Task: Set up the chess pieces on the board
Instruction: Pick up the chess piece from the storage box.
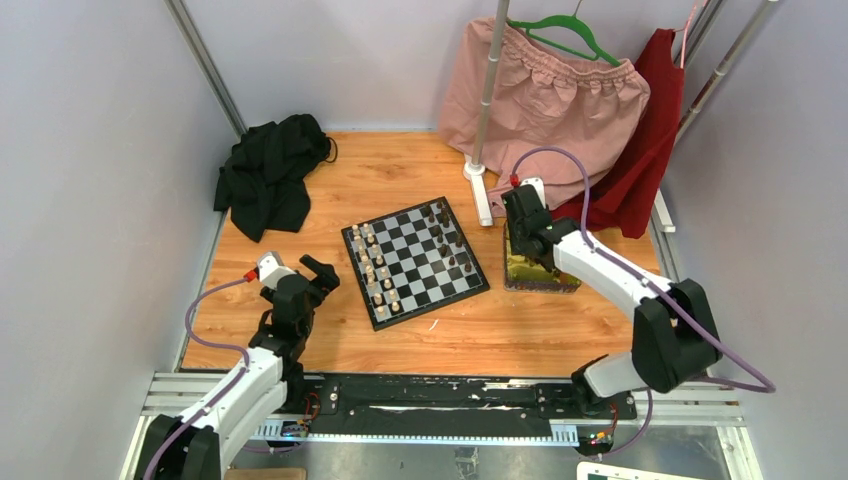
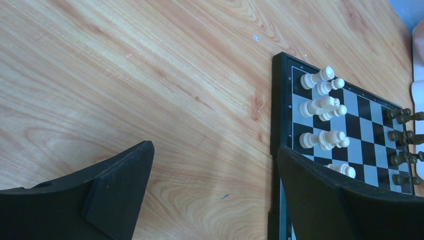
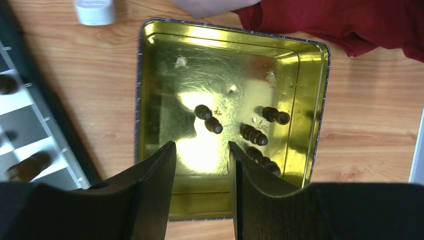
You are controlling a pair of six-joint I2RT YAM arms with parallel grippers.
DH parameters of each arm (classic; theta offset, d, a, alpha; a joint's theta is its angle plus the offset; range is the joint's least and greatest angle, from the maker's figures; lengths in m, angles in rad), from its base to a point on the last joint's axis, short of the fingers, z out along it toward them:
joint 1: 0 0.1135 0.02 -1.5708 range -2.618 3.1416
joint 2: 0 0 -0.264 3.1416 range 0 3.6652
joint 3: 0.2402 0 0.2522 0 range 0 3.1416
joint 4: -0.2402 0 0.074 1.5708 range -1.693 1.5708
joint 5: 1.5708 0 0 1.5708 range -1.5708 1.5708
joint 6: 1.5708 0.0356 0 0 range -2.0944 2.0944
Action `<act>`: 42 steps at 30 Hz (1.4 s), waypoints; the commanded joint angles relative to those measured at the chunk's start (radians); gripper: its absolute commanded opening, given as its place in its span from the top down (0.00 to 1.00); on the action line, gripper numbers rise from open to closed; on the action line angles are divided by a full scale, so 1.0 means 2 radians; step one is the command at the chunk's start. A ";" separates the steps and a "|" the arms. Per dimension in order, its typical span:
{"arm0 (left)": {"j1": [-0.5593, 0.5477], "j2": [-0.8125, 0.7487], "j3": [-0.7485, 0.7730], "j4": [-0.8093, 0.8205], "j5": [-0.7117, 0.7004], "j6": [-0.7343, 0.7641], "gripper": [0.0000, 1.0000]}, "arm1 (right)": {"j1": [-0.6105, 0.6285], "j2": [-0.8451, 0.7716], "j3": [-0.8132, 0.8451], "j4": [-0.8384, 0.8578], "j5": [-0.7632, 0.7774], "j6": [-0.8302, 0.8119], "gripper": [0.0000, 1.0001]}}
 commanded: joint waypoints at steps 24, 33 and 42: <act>0.002 0.017 0.002 0.021 -0.006 -0.001 0.00 | -0.080 0.127 0.000 0.064 -0.079 0.013 0.76; 0.002 0.016 0.003 0.021 -0.004 -0.001 0.00 | -0.080 0.115 0.003 0.058 -0.089 0.012 1.00; 0.002 0.016 0.002 0.021 -0.005 -0.001 0.00 | -0.075 0.063 0.008 0.069 -0.103 0.007 1.00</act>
